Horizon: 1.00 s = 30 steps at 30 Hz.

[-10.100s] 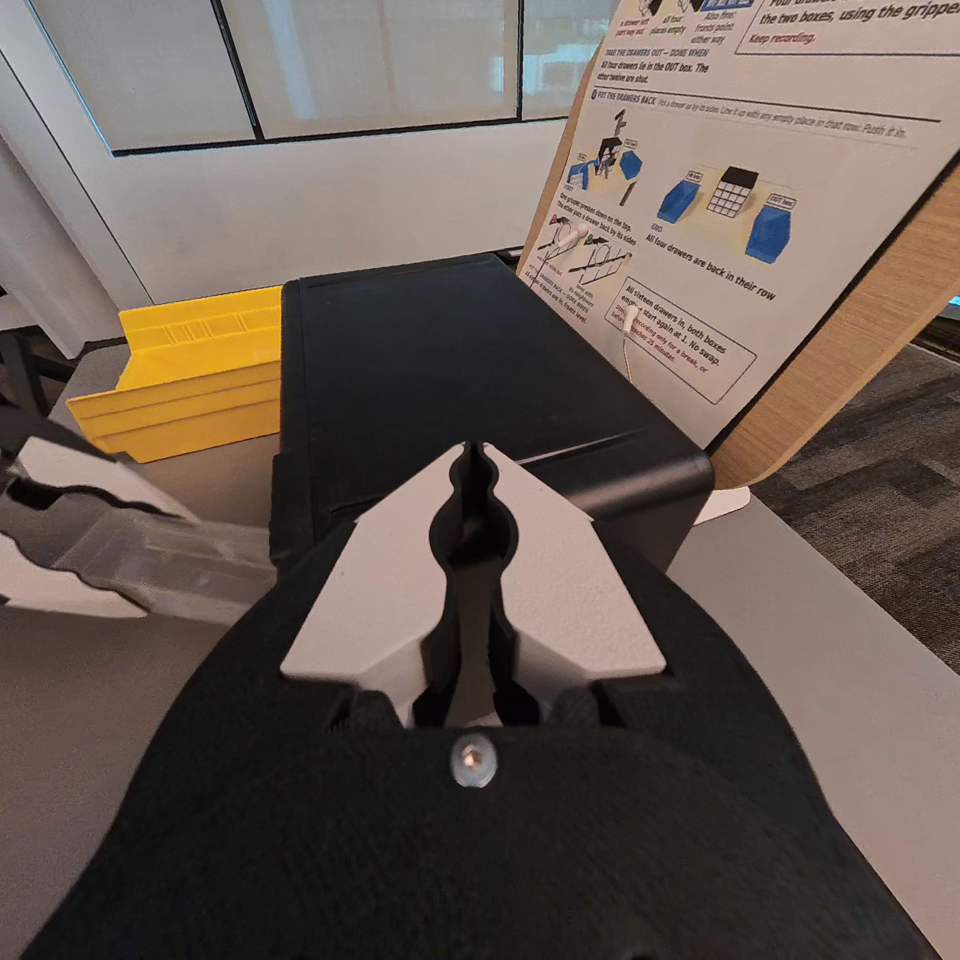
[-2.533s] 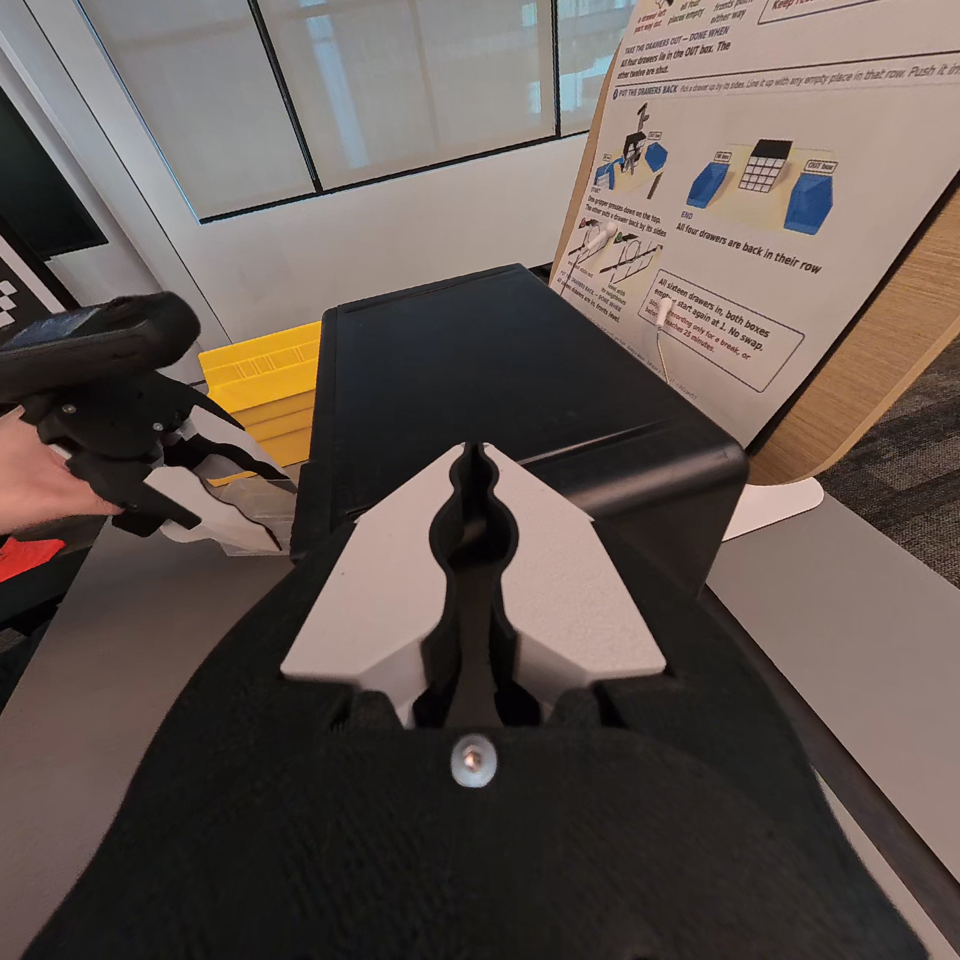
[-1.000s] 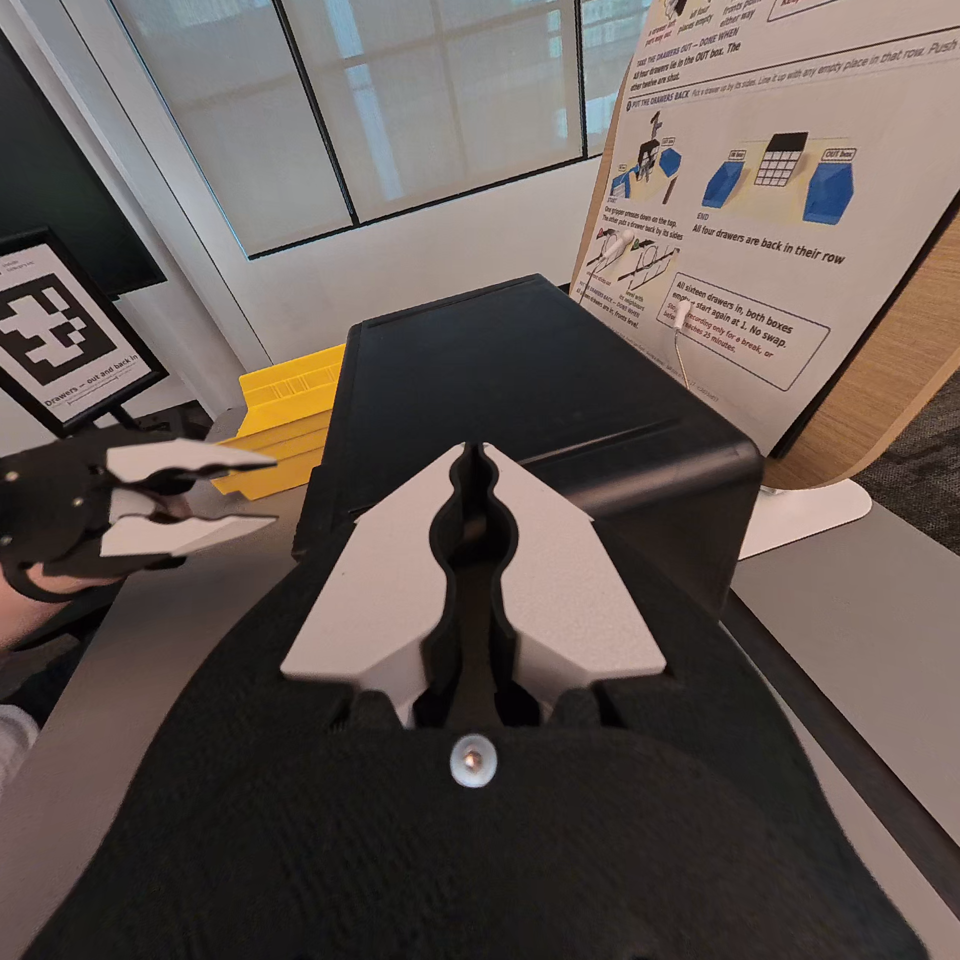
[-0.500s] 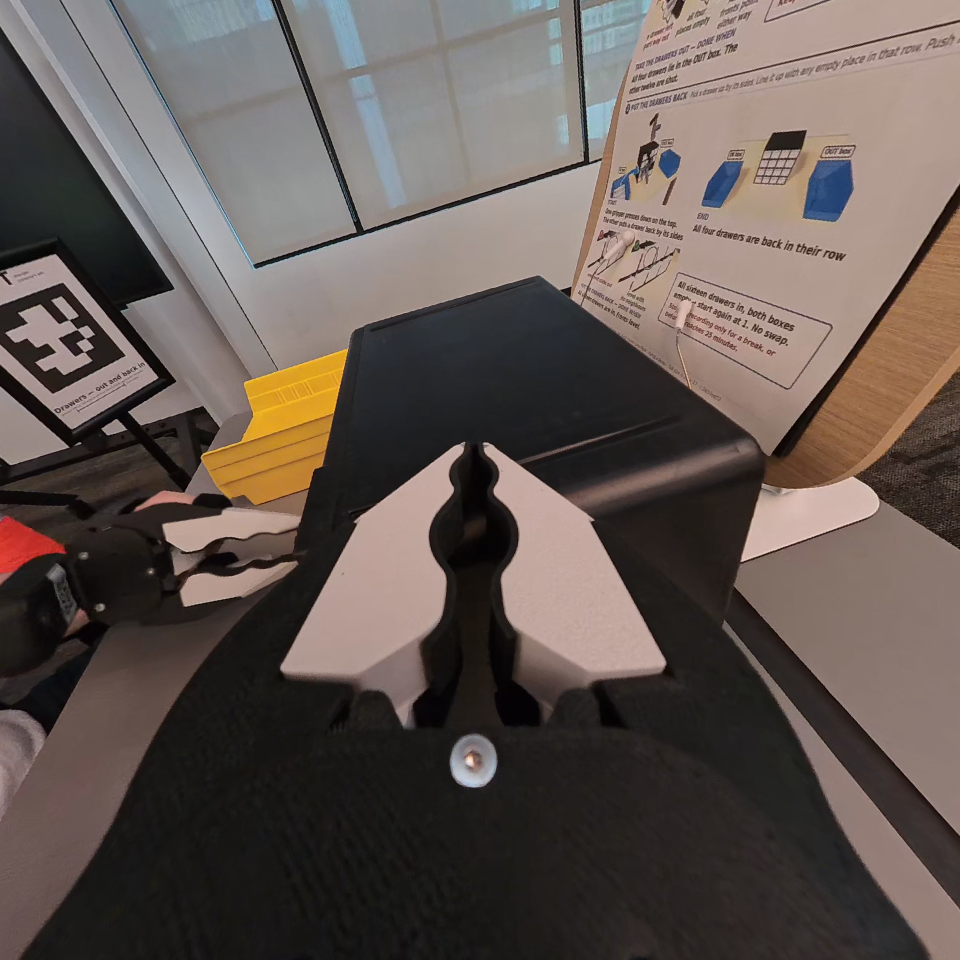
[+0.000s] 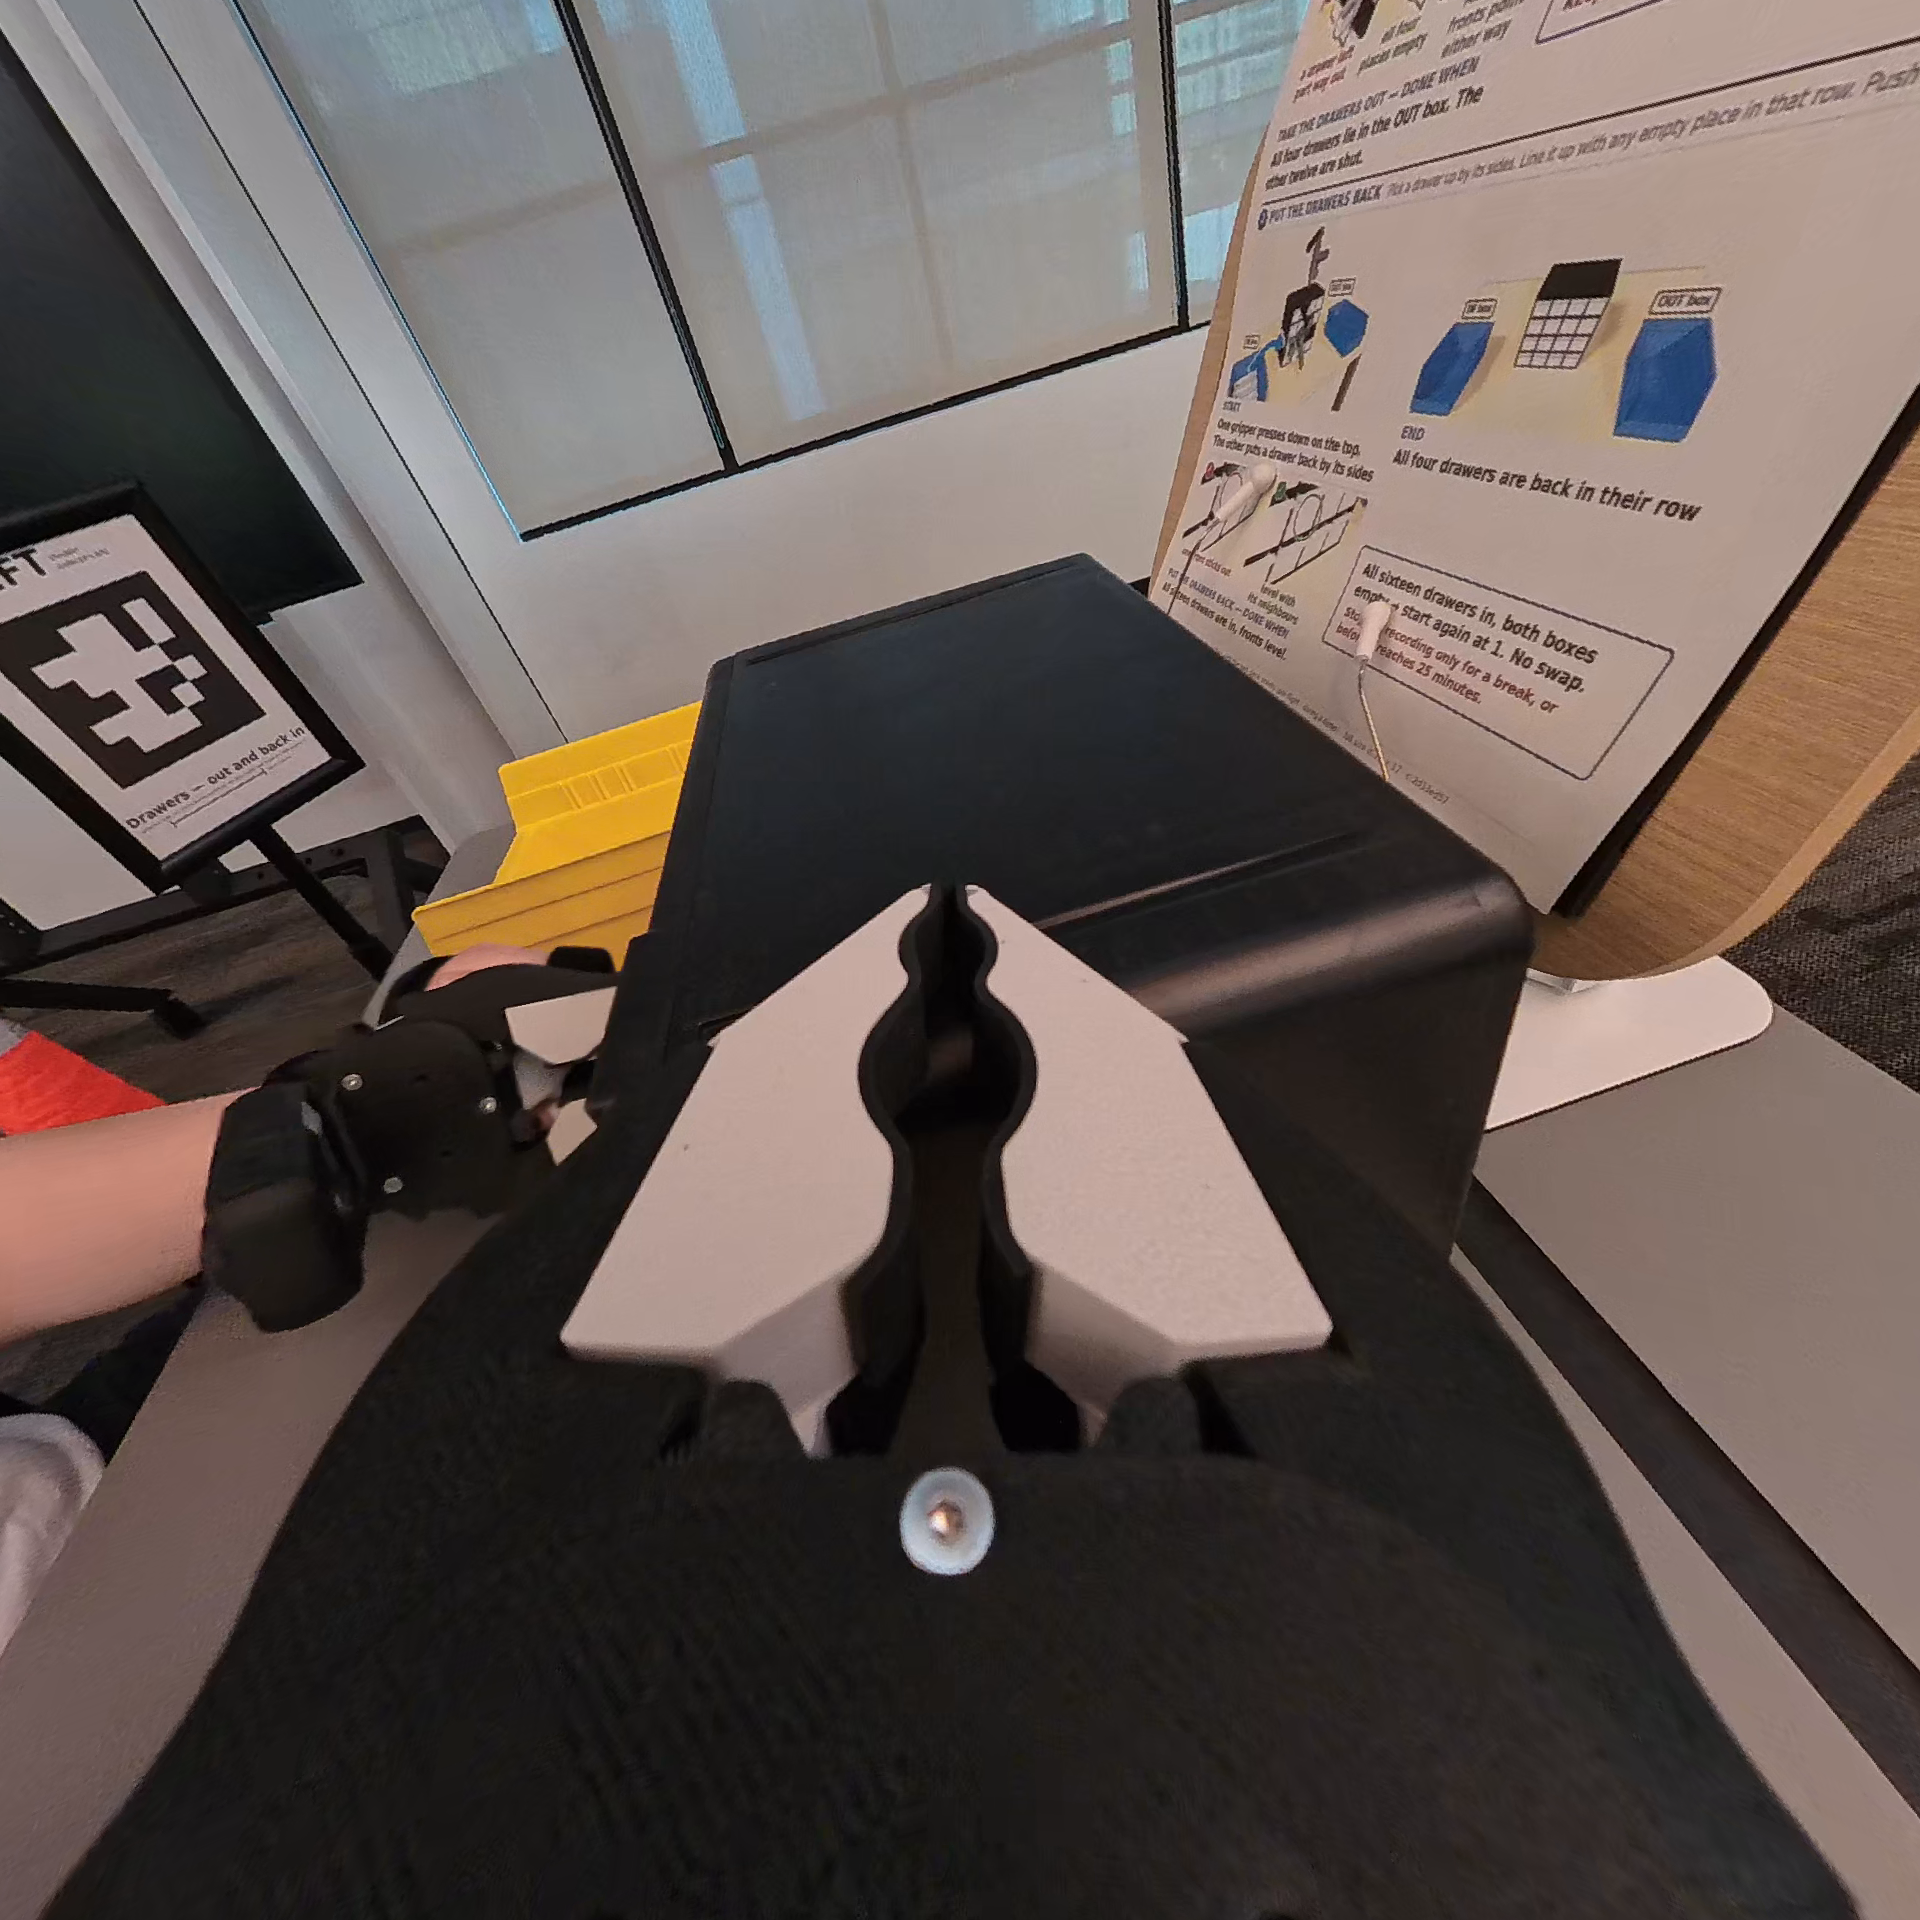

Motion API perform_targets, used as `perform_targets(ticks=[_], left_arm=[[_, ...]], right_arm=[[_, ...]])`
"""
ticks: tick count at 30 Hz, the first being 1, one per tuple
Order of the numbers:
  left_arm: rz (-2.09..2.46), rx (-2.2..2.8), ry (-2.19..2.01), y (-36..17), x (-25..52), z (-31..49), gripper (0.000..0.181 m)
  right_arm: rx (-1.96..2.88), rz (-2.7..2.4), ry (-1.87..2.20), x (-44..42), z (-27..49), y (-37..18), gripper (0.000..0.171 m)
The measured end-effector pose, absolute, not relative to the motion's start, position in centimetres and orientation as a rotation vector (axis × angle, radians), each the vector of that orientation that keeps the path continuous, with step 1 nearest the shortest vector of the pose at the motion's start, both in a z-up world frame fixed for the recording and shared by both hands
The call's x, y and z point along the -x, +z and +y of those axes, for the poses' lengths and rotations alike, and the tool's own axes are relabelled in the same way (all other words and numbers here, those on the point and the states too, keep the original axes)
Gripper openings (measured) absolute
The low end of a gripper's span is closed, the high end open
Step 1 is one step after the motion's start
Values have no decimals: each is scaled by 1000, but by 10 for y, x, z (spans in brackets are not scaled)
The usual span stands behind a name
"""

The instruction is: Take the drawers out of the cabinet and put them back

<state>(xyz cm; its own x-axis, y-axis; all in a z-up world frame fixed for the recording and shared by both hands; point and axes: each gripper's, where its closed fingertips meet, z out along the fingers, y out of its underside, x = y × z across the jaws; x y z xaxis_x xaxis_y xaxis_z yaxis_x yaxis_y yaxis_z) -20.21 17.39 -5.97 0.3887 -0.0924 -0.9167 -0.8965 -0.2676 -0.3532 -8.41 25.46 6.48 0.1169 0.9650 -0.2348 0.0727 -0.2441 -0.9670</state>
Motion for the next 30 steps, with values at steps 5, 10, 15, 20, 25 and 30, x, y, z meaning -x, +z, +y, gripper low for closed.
perform_targets(ticks=[5,10,15,20,25,30], left_arm=[[828,1700,964,-60,203,188,13],[757,1762,765,-64,198,184,20],[558,1833,365,-41,199,142,32],[392,1831,240,19,265,88,36],[248,1930,245,29,383,57,41],[310,2217,187,-25,459,60,67]], right_arm=[[1507,-1062,1255,84,255,65,0],[1515,-1066,1245,84,255,65,0],[1515,-1081,1212,84,255,64,0],[1518,-1111,1119,84,254,64,0],[1537,-1135,1014,85,255,63,0],[1550,-1148,951,85,255,63,0]])
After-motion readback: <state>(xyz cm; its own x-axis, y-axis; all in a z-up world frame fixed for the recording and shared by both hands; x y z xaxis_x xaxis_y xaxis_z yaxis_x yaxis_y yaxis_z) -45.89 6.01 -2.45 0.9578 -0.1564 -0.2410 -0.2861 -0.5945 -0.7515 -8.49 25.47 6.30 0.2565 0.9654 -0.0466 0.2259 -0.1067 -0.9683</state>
